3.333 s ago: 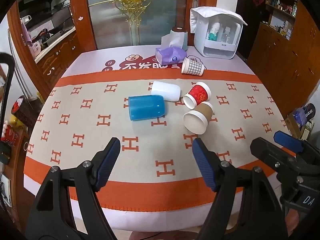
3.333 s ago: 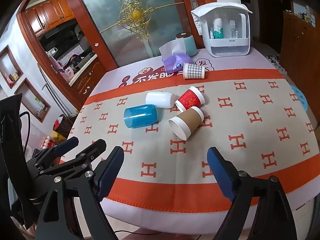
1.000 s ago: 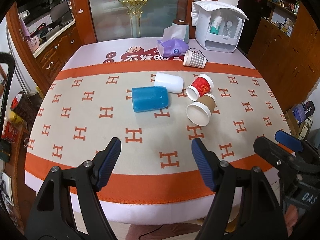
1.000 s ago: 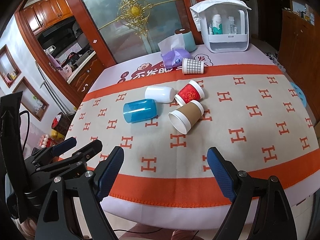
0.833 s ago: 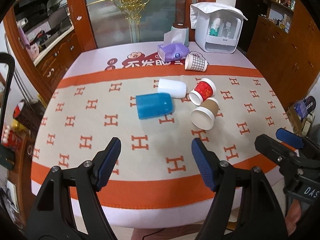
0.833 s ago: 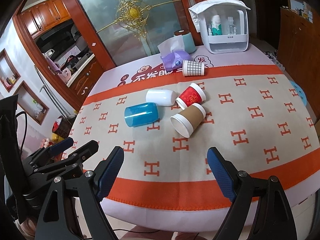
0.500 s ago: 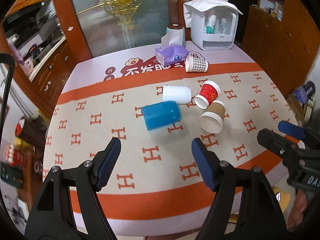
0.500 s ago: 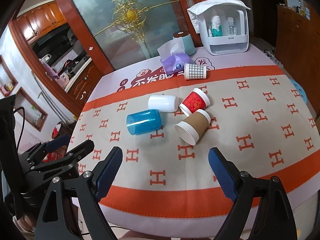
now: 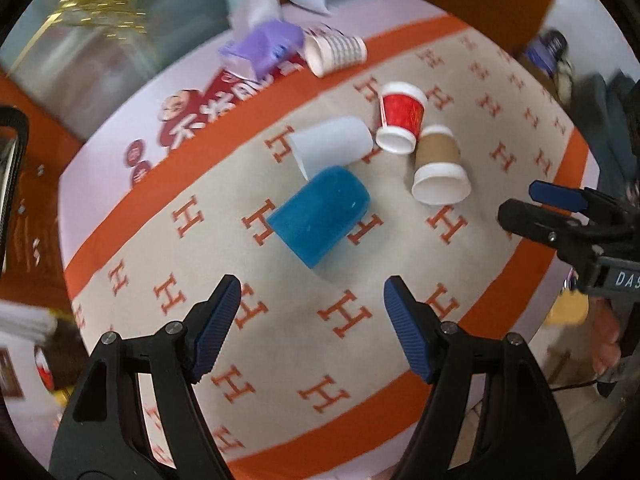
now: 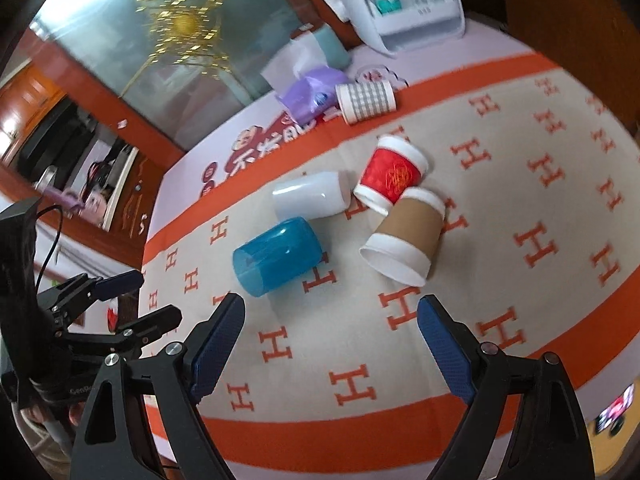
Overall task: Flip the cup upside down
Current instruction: 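Move the left gripper toward the blue cup lying on its side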
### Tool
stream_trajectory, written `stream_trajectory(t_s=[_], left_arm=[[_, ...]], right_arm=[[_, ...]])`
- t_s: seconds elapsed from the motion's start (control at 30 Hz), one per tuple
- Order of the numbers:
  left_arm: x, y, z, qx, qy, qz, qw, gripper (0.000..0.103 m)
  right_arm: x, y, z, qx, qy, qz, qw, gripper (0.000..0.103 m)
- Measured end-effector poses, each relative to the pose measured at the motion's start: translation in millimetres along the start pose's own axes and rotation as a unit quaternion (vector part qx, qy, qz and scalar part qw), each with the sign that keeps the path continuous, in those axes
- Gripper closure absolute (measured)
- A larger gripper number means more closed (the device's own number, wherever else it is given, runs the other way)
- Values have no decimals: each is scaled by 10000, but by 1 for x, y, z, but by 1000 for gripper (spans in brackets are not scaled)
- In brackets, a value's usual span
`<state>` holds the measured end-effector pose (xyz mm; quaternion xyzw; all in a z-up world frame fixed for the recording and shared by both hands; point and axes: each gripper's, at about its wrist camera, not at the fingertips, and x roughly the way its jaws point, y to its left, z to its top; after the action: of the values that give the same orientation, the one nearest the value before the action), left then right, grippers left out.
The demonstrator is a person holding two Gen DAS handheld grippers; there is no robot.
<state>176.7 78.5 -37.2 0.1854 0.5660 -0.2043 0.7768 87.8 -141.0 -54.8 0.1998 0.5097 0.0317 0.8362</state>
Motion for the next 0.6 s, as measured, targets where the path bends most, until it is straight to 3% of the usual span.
stream_trajectory(t_s=[0.17,0.4,0.6], left_arm=[[41,0,32,769,218,-346,9962,31],[99,-14,59,1543,613,-382,9854,31],[141,-28,67,2052,966,-417,9730,31]], right_arm=[[48,-7,-9,334,209,-99,9992,14],[88,-17,-24,640,439,-201,9968,14],[98,-32,-33,930,513,-285,9939,14]])
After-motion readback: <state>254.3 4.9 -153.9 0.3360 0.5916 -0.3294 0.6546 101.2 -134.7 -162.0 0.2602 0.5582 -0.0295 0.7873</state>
